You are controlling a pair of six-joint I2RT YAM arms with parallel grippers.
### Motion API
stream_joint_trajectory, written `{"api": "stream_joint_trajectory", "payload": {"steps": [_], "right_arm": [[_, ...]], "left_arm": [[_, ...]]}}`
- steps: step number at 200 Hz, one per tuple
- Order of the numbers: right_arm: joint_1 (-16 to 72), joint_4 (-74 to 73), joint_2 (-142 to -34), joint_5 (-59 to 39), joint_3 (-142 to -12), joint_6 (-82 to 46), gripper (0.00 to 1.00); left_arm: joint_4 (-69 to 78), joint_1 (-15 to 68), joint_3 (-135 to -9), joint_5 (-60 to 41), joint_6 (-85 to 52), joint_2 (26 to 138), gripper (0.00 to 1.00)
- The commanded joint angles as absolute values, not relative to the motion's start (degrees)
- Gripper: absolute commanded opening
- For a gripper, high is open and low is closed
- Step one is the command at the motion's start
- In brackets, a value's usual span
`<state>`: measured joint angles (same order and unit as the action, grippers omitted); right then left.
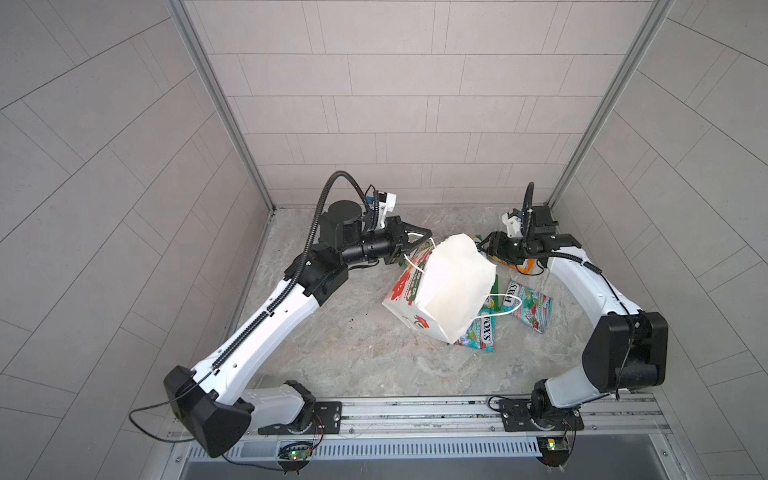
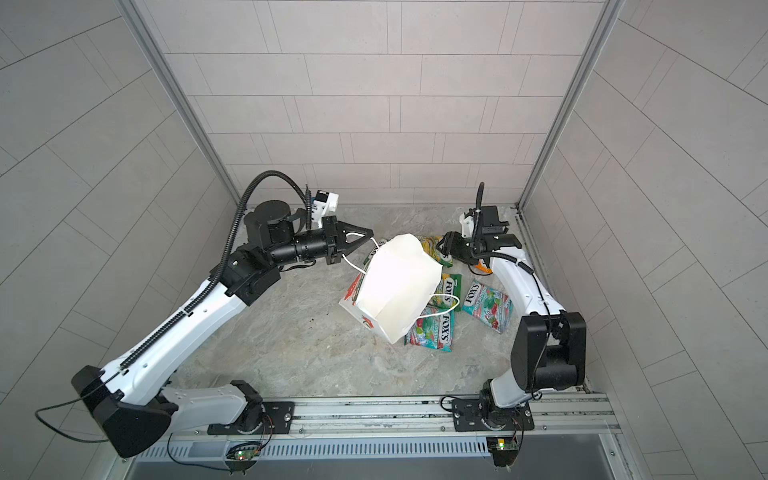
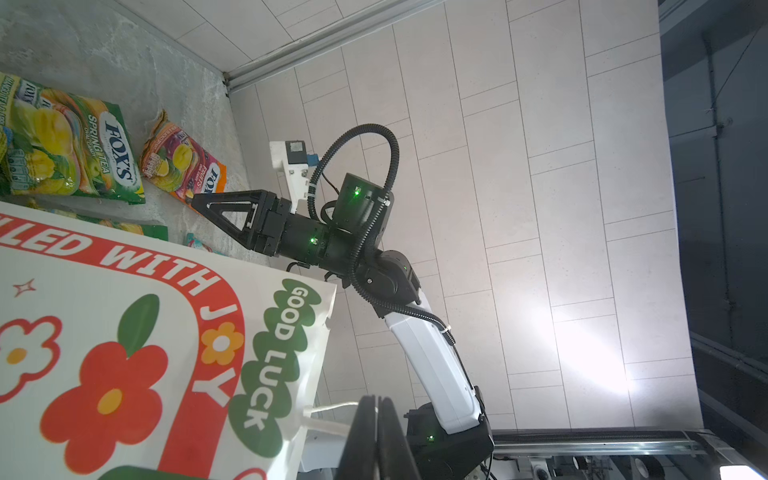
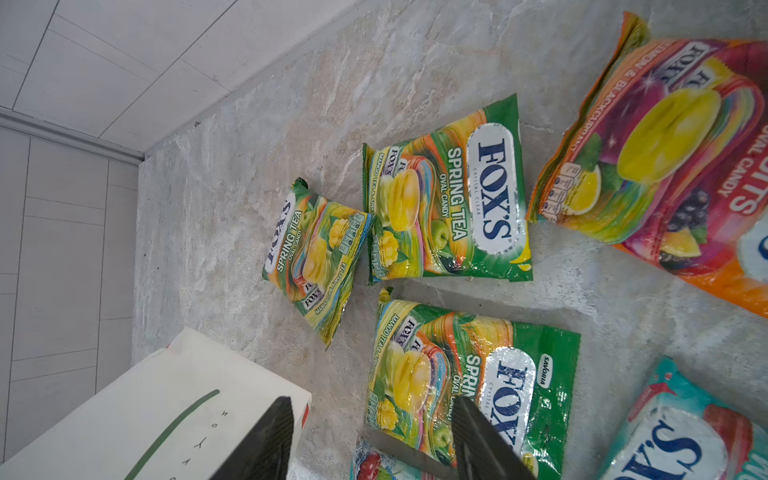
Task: Take the snacks out of the paper bag
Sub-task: 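Set the paper bag upright with the left gripper while the right withdraws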
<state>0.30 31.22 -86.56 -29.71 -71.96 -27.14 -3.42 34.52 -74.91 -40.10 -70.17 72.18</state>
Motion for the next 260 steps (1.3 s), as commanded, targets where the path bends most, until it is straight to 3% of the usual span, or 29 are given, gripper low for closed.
{"api": "stream_joint_trajectory", "payload": {"steps": [1,57,117,144,170,199,212,233,260], "right_arm": [[0.00,31.38,-84.47,-29.62,-71.72,-27.42,0.62],[0.00,31.46,-84.38,-29.40,-71.32,-27.70,0.62],[-0.01,31.46,-84.53,-29.15,-71.19,-27.48,0.62],[-0.01,31.46,-84.44,-29.02,-71.37,-27.51,0.62],[-0.12,31.46,-84.38,-28.52,-71.37,-27.51,0.63],[-0.46,31.46,-83.86,-27.33,-70.74,-27.43,0.63],[-0.86,31.25,-83.45,-26.39,-70.10,-27.34,0.63],[-1.95,30.95,-82.59,-24.40,-68.58,-27.50,0.63],[-3.48,30.08,-80.85,-19.39,-65.78,-27.17,0.63]], "left_arm": [[7.72,34.23,-69.28,-42.27,-76.52,72.72,0.00],[5.72,26.52,-62.98,-42.83,-72.95,71.63,0.00],[-6.48,17.43,-62.92,-43.86,-60.92,71.93,0.00],[-13.22,15.53,-65.24,-42.13,-54.65,71.88,0.07],[-19.41,13.93,-68.16,-39.32,-49.07,71.84,0.20],[-23.80,12.13,-70.79,-38.50,-43.50,71.76,0.63],[-27.12,11.32,-72.74,-36.56,-39.49,71.58,0.75],[-33.19,10.84,-76.16,-31.59,-32.42,71.34,0.85],[-39.16,10.73,-79.38,-21.25,-23.82,69.81,0.88]]}}
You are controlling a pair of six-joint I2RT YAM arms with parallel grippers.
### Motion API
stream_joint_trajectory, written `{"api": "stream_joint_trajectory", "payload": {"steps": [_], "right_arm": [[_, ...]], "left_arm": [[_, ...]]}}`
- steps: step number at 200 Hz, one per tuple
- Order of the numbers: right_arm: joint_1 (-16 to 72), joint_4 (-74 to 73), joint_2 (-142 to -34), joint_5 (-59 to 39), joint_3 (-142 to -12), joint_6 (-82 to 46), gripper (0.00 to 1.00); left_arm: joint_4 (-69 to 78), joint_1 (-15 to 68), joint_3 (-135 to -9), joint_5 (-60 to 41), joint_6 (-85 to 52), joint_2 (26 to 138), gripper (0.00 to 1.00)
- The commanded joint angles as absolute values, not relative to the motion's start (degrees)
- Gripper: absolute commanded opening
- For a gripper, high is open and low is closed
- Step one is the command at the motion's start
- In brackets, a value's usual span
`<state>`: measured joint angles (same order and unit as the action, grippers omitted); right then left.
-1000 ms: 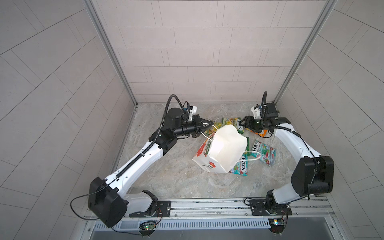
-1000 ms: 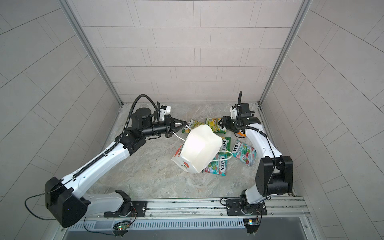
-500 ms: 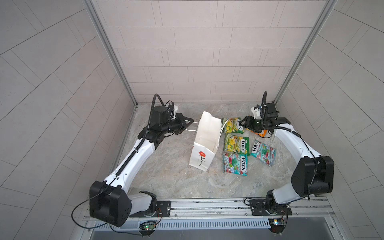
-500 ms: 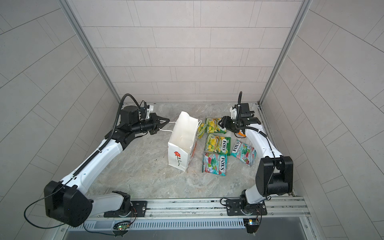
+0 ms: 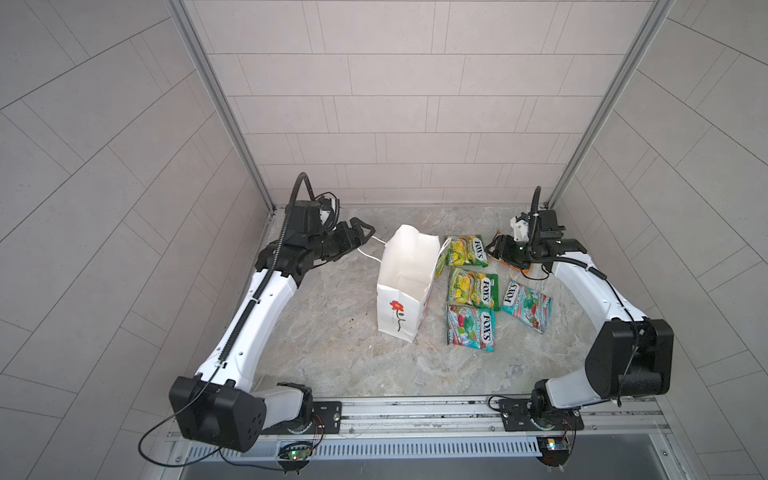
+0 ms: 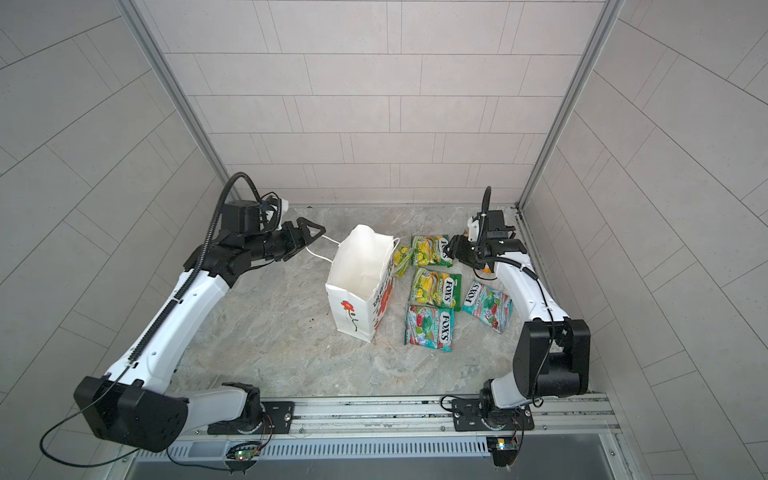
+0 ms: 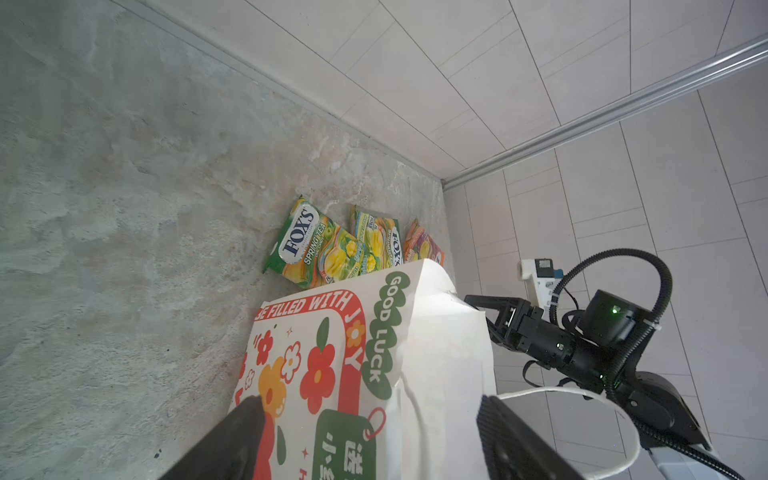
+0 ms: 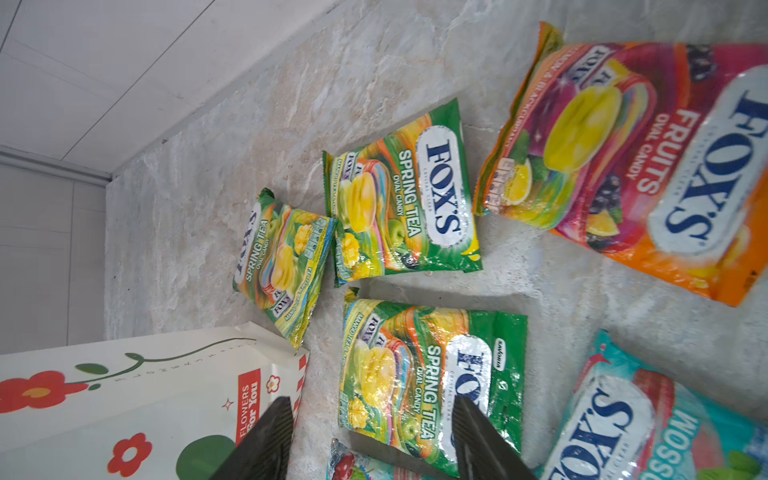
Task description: Take the snacks out of the paper bag
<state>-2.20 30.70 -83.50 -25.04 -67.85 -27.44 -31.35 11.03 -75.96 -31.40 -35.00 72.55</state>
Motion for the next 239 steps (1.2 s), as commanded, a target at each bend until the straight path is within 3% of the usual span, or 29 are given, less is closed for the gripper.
{"api": "stream_joint_trajectory", "payload": {"steps": [1,47,84,149,239], "right_arm": [[-3.54,30.07,-80.81,-19.23,-65.63,-27.16,0.63],[-4.48,28.43,-77.55,-3.62,-59.52,-26.90,0.63],[-4.57,21.94,-74.66,4.35,-53.07,-24.06,0.65],[-4.57,1.58,-71.81,7.81,-39.15,-20.46,0.65],[-3.90,-24.61,-76.08,8.62,-27.68,-14.65,0.68]], "left_arm": [[-39.27,10.72,-79.46,-20.64,-23.65,69.75,0.88],[-38.63,10.72,-72.42,11.90,-19.19,62.19,0.88],[-32.29,10.75,-61.86,26.01,-21.36,57.35,0.88],[-9.26,10.77,-42.29,36.00,-20.18,58.10,0.88],[23.75,10.82,-28.90,42.12,-8.49,75.01,0.88]]}}
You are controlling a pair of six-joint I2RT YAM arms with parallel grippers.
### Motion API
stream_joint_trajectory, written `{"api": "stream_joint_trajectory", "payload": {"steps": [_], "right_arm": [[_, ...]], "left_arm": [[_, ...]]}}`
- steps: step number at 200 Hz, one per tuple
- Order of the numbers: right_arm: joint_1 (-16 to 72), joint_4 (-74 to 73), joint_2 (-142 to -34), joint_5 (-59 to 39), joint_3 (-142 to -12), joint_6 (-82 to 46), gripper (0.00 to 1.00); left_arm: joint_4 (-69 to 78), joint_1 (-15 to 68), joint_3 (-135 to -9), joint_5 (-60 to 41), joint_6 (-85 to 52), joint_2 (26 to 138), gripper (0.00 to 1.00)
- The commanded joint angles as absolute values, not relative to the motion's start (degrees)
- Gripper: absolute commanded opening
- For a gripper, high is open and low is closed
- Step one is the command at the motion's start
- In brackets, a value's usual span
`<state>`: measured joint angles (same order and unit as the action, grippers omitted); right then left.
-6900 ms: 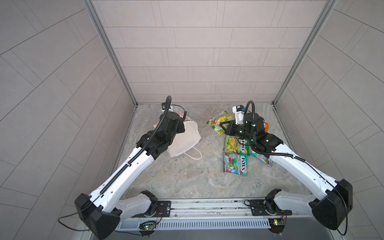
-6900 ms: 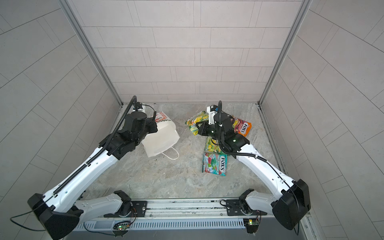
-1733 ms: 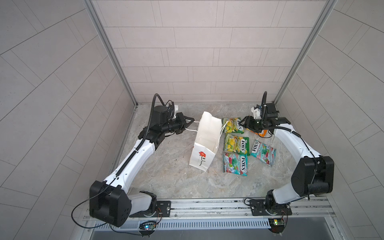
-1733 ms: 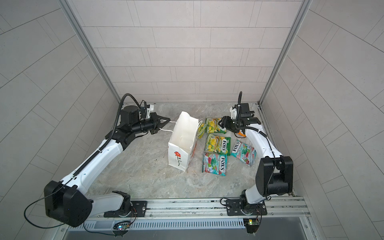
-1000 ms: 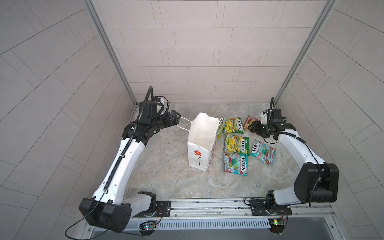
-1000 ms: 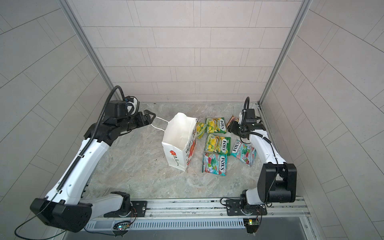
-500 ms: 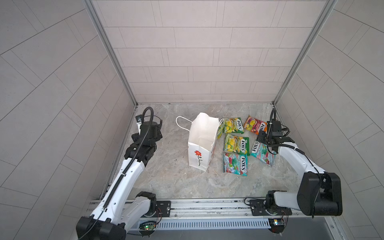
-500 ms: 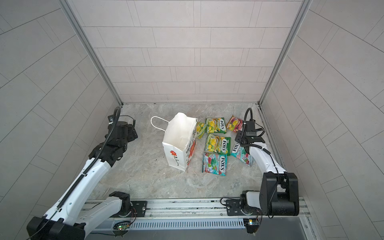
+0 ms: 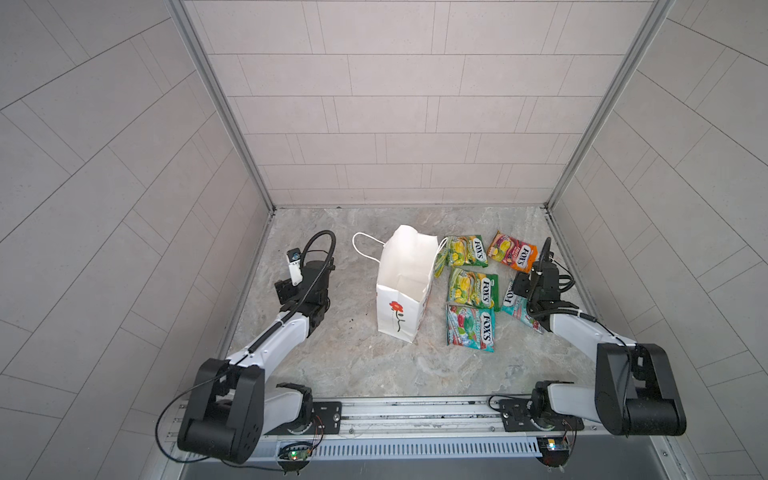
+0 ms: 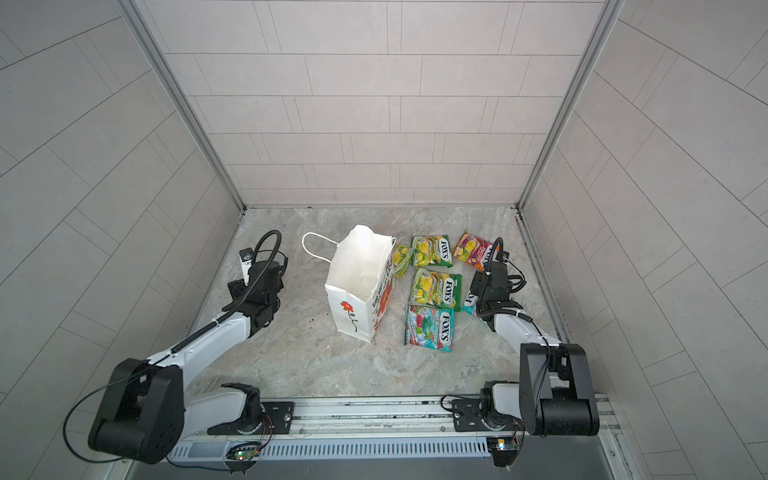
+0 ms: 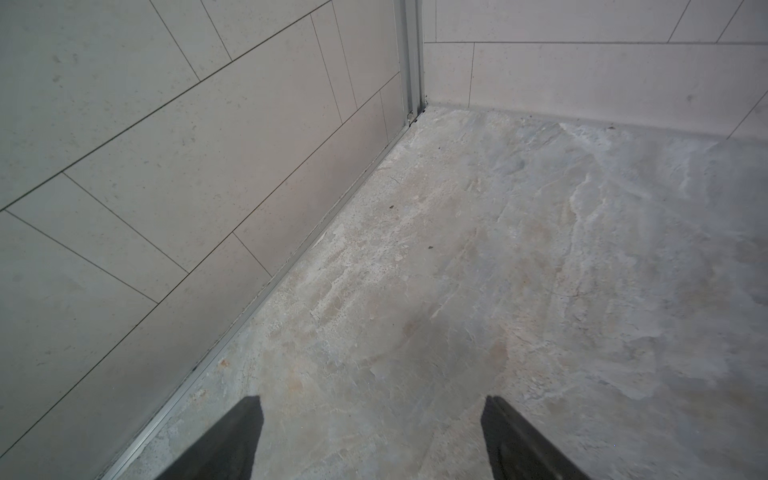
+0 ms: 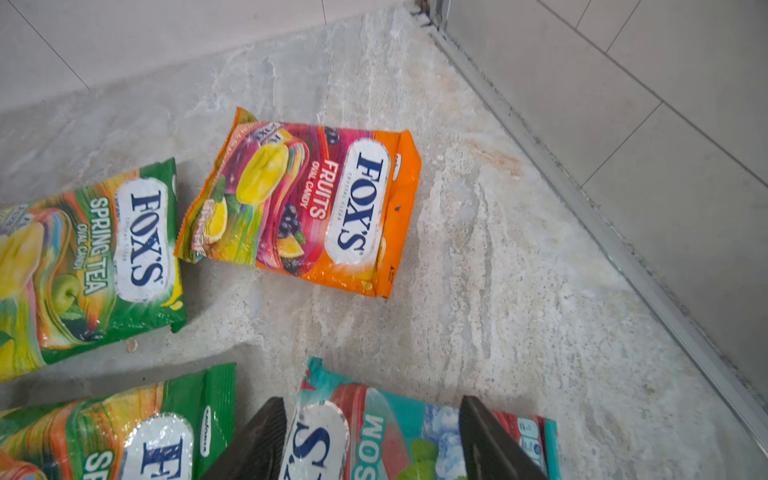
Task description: Take the snacks out of the paper bag
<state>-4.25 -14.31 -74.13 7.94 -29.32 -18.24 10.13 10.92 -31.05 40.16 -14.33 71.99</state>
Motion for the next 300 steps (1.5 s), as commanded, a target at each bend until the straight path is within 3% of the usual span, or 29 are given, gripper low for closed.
{"api": "stream_joint_trajectory", "payload": {"steps": [1,63,101,182,200,220,224,229,300], "right_arm": [[-3.88,-24.87,-76.18,8.57,-27.59,-14.58,0.68],[-2.79,-39.62,-80.02,4.32,-22.81,-8.83,0.68],[-2.72,-45.34,-80.30,3.35,-20.83,-6.33,0.68],[-2.47,-53.55,-86.72,1.26,-20.21,-4.38,0.72],[-2.29,-52.92,-86.84,1.49,-20.64,-4.26,0.75],[-2.11,-54.59,-88.31,1.97,-19.66,-4.78,0.83],[-2.03,-57.29,-89.37,1.90,-19.19,-4.44,0.97],[-1.93,-61.15,-90.77,2.13,-18.37,-4.60,0.99],[-2.13,-60.36,-90.66,-0.08,-18.61,-4.11,0.99]], "left_arm": [[24.09,10.82,-28.82,42.07,-8.33,75.21,0.88],[55.43,10.74,-19.47,34.84,1.78,83.24,0.90],[63.02,10.71,-18.20,30.14,3.64,89.20,0.92],[63.54,8.26,-19.27,24.72,2.57,93.01,0.94],[54.65,7.64,-21.60,25.21,-0.07,90.75,1.00],[57.46,6.92,-21.29,26.75,-0.59,91.89,1.00],[56.54,6.87,-21.50,27.19,-1.16,91.57,1.00],[56.23,6.86,-21.46,27.29,-1.54,91.21,1.00],[57.12,6.94,-21.36,27.67,-1.04,91.73,1.00]]}}
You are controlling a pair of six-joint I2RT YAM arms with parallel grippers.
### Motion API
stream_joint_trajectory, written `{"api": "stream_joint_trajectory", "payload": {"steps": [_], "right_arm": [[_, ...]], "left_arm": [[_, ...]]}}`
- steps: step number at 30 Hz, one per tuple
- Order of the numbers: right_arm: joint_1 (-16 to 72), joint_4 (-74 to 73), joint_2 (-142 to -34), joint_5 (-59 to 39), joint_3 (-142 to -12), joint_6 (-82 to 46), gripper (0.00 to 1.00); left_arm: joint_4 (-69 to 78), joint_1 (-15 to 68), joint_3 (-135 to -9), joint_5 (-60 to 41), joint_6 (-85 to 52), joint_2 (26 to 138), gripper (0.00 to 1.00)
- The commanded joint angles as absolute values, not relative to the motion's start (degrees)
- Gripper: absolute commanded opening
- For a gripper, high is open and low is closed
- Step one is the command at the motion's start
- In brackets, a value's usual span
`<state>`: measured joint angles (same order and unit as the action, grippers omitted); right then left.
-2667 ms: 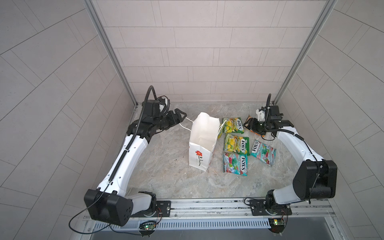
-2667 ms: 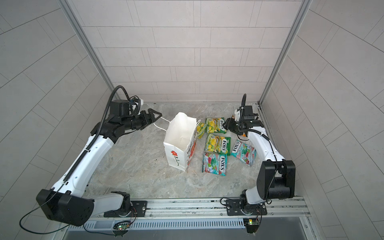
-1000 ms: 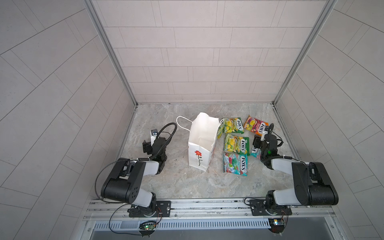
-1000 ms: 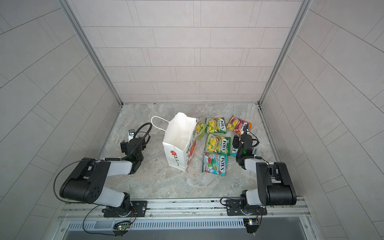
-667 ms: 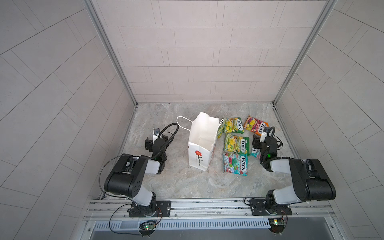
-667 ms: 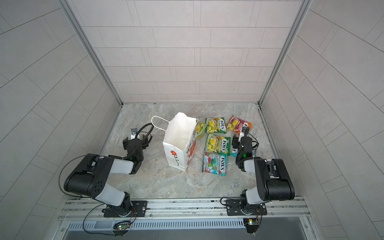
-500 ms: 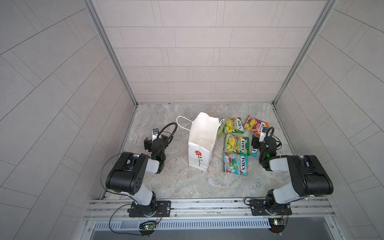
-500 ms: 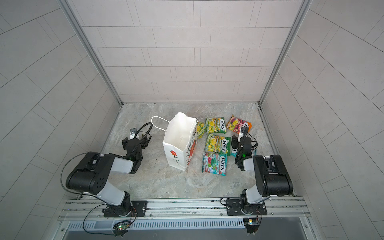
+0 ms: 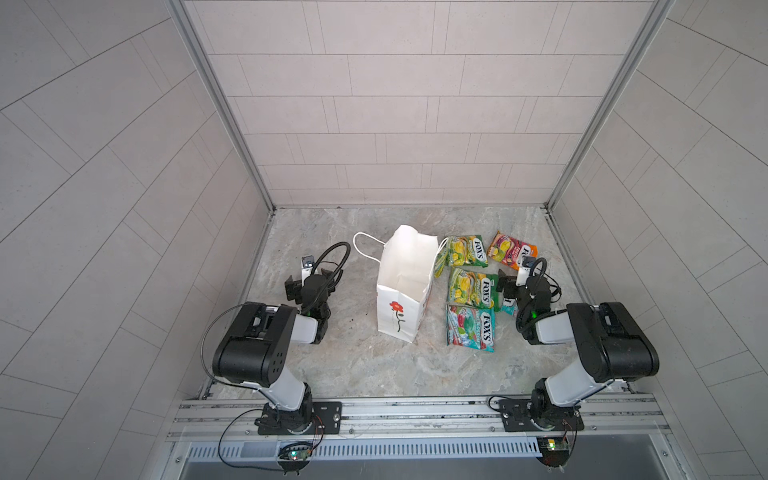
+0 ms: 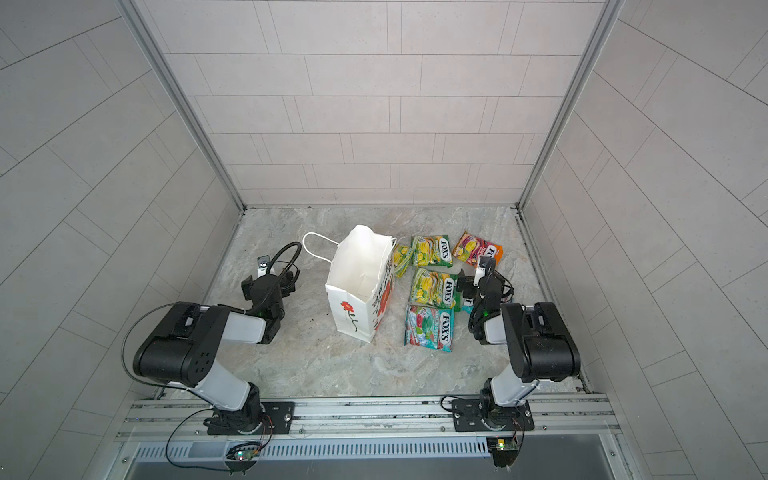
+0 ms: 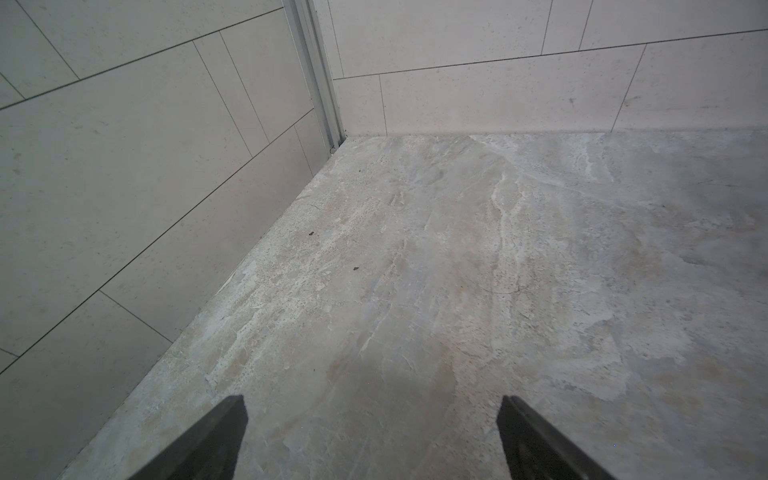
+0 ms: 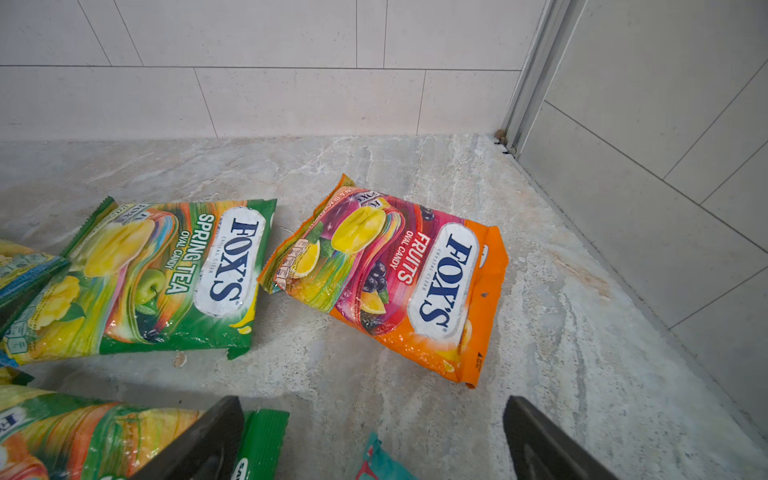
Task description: Take the snacks out of the paper bag
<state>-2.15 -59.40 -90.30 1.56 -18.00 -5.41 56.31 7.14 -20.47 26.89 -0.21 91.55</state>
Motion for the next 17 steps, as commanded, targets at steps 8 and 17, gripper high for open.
{"api": "stream_joint_trajectory", "payload": {"steps": [8,17], "right_arm": [[-2.11,-60.35,-90.62,-0.26,-18.53,-4.11,0.99],[-2.11,-60.47,-90.70,-0.26,-18.54,-4.11,0.99]], "left_arm": [[57.15,6.97,-21.36,27.73,-0.98,91.80,1.00],[56.91,6.99,-21.54,27.47,-1.18,91.76,1.00]]}}
